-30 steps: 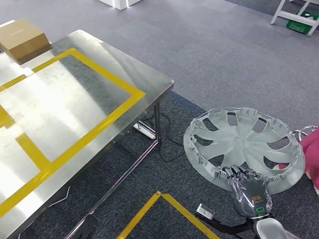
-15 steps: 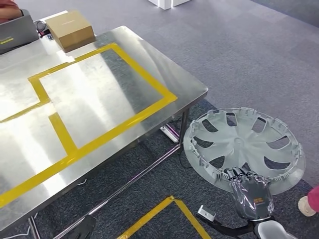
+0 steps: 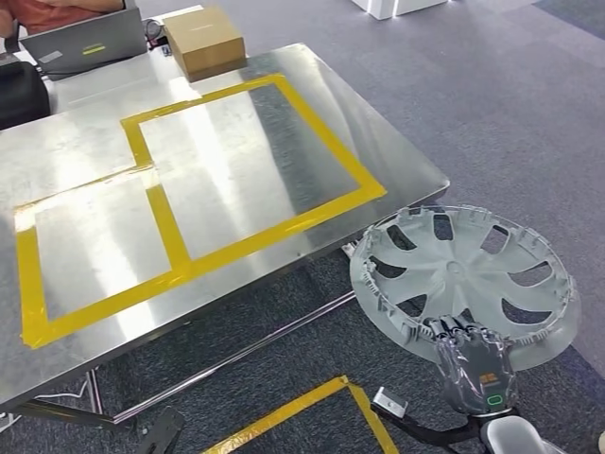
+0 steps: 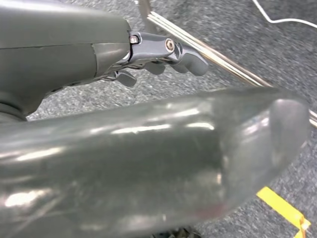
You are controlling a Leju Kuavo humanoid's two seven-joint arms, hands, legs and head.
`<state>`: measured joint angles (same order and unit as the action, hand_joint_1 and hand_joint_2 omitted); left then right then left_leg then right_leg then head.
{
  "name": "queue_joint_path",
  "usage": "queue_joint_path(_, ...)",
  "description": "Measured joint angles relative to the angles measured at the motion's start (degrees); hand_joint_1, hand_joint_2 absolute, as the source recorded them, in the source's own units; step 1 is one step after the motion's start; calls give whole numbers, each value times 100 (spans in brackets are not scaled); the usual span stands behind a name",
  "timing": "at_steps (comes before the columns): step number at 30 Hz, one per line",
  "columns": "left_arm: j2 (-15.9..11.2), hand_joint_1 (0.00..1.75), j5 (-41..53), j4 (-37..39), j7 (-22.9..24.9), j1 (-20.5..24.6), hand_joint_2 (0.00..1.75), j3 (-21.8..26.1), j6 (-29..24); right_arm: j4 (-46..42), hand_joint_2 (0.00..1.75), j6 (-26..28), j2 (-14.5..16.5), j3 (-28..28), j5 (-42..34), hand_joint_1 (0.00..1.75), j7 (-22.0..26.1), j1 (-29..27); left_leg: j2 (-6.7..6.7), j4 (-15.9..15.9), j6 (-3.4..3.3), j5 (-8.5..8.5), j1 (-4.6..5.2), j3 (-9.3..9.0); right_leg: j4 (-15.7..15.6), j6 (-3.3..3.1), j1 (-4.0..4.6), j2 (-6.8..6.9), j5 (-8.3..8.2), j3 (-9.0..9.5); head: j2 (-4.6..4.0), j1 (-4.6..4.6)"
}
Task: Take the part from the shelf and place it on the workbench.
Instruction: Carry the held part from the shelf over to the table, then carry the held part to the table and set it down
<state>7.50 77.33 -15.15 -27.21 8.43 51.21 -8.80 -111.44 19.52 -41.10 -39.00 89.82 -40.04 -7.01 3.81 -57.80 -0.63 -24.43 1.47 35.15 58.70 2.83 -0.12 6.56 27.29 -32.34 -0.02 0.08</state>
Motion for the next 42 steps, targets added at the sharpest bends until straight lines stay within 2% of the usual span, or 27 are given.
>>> queue_joint_path(1, 1, 0, -1, 0, 0, -6, 0, 0, 1, -1, 175, 0, 0, 1, 0, 175, 2, 2, -77, 17, -26, 11, -14, -2, -14, 29, -1, 52, 13, 14, 0, -1)
queue_joint_path(2, 0, 0, -2, 0, 1, -12, 0, 0, 3, -2, 175, 0, 0, 2, -1, 175, 5, 5, -151, 34, -53, 22, -35, -12, 10, 61, -8, 5, 48, 15, 0, 5)
queue_joint_path(3, -5, 0, -3, 0, 2, -10, 0, -1, 8, -2, 175, 1, -1, 2, -2, 175, 5, 7, -224, 52, -82, 36, -62, -25, 129, 90, -18, -120, 132, -30, 1, 16)
queue_joint_path(5, -15, 0, -10, 0, 5, 10, 0, -2, 20, 1, 175, 1, -1, -2, -2, 175, 3, 13, -370, 70, -120, 51, -99, -42, 739, 133, -40, -475, 438, -313, 2, 54)
queue_joint_path(6, -20, 0, -14, 0, 7, 19, 0, -2, 27, 2, 175, 1, -1, -6, -1, 175, 2, 16, -447, 69, -130, 53, -104, -44, 1146, 143, -45, -576, 597, -522, 2, 64)
queue_joint_path(7, -20, 0, -17, 0, 7, 21, 0, -2, 32, 3, 175, 0, 0, -10, 1, 175, 2, 19, -527, 69, -132, 53, -105, -47, 1471, 152, -47, -619, 685, -711, 1, 72)
queue_joint_path(8, -20, 0, -19, 0, 7, 18, 0, -2, 37, 3, 175, -1, 1, -13, 1, 175, 2, 22, -609, 68, -132, 52, -106, -52, 1610, 156, -48, -633, 664, -820, 1, 73)
queue_joint_path(9, -20, 0, -21, 0, 7, 15, 0, -3, 43, 3, 175, -1, 1, -15, 0, 175, 2, 23, -691, 67, -128, 50, -111, -61, 1524, 156, -52, -640, 532, -822, 0, 71)
queue_joint_path(10, -20, 0, -26, 0, 7, 14, 0, -3, 48, 3, 175, -1, 1, -15, -1, 175, 2, 24, -774, 64, -120, 45, -120, -73, 1222, 157, -61, -667, 316, -711, 0, 72)
queue_joint_path(11, -21, 0, -31, 0, 7, 15, 0, -4, 57, 3, 175, -1, 1, -15, -2, 175, 2, 25, -855, 60, -102, 38, -130, -86, 803, 166, -83, -754, 98, -534, 0, 72)
queue_joint_path(12, -25, 0, -35, 0, 7, 20, 0, -5, 66, 5, 175, -1, 1, -16, -2, 175, 3, 29, -932, 44, -74, 31, -130, -85, 411, 171, -111, -889, -44, -352, 0, 74)
queue_joint_path(13, -29, 0, -37, 0, 7, 25, 0, -6, 73, 7, 175, 0, 2, -18, -1, 175, 3, 39, -996, 31, -43, 30, -131, -75, 140, 168, -133, -1010, -118, -213, 1, 72)
queue_joint_path(14, -33, 0, -37, 0, 7, 26, 0, -7, 79, 10, 175, 0, 2, -21, 0, 175, 3, 54, -1055, 27, -4, 40, -135, -54, 8, 152, -143, -1095, -124, -143, 1, 73)
queue_joint_path(15, -37, 0, -37, 0, 8, 22, 0, -8, 84, 14, 175, 0, 3, -24, 1, 175, 3, 72, -1104, 29, 35, 57, -141, -30, -11, 117, -136, -1111, -105, -125, 1, 72)
queue_joint_path(16, -40, 0, -38, 0, 11, 14, 0, -8, 89, 16, 175, 1, 3, -28, 1, 175, 3, 91, -1146, 44, 68, 74, -155, -16, -2, 73, -128, -1065, -114, -126, 2, 69)
queue_joint_path(17, -49, 0, -43, 0, 15, 4, 0, -10, 93, 19, 175, 3, 3, -35, 1, 175, 4, 105, -1139, 47, 102, 75, -162, -3, -5, 32, -122, -1018, -124, -127, 2, 71)
queue_joint_path(18, -53, 0, -49, 0, 19, 3, 0, -17, 97, 21, 175, 9, 3, -45, 0, 175, 4, 113, -1084, 54, 84, 95, -160, -7, -10, 14, -121, -991, -122, -125, 2, 54)
queue_joint_path(21, -59, 0, -75, 0, 25, 18, 0, -69, 98, 25, 175, 32, 3, -90, -1, 175, -2, 134, -917, 88, -108, 116, -138, -21, -12, 13, -105, -956, -109, -135, 0, 5)
queue_joint_path(22, -62, 0, -87, 0, 26, 18, 0, -85, 98, 26, 175, 34, 3, -98, -1, 175, -3, 142, -917, 99, -137, 108, -135, -20, -11, 4, -99, -949, -113, -140, 0, 4)
queue_joint_path(23, -64, 0, -99, 0, 28, 18, 0, -95, 98, 26, 175, 35, 3, -102, -1, 175, -4, 148, -912, 107, -138, 123, -137, -19, -10, -6, -95, -948, -118, -144, 0, 2)
queue_joint_path(25, -64, 0, -124, 0, 30, 23, 0, -105, 98, 27, 175, 35, 3, -112, -1, 175, -4, 154, -904, 125, -84, 136, -142, -20, -8, -20, -88, -952, -123, -153, 0, 1)
queue_joint_path(28, -63, 0, -155, 0, 32, 26, 0, -116, 98, 30, 175, 35, 3, -140, -1, 175, -4, 167, -902, 146, 75, 148, -162, -19, -3, -33, -76, -952, -125, -163, 0, 2)
queue_joint_path(30, -62, 0, -170, 0, 34, 25, 0, -130, 98, 33, 175, 33, 3, -151, -1, 175, -4, 181, -902, 150, 129, 148, -169, -17, -2, -37, -73, -951, -126, -164, 0, 4)
queue_joint_path(42, -64, 0, -196, 0, 39, 24, 0, -234, 98, 34, 175, -61, -8, -160, -1, 175, -4, 215, -902, 144, 129, 146, -141, -7, -34, -12, -109, -947, -142, -152, 0, 5)
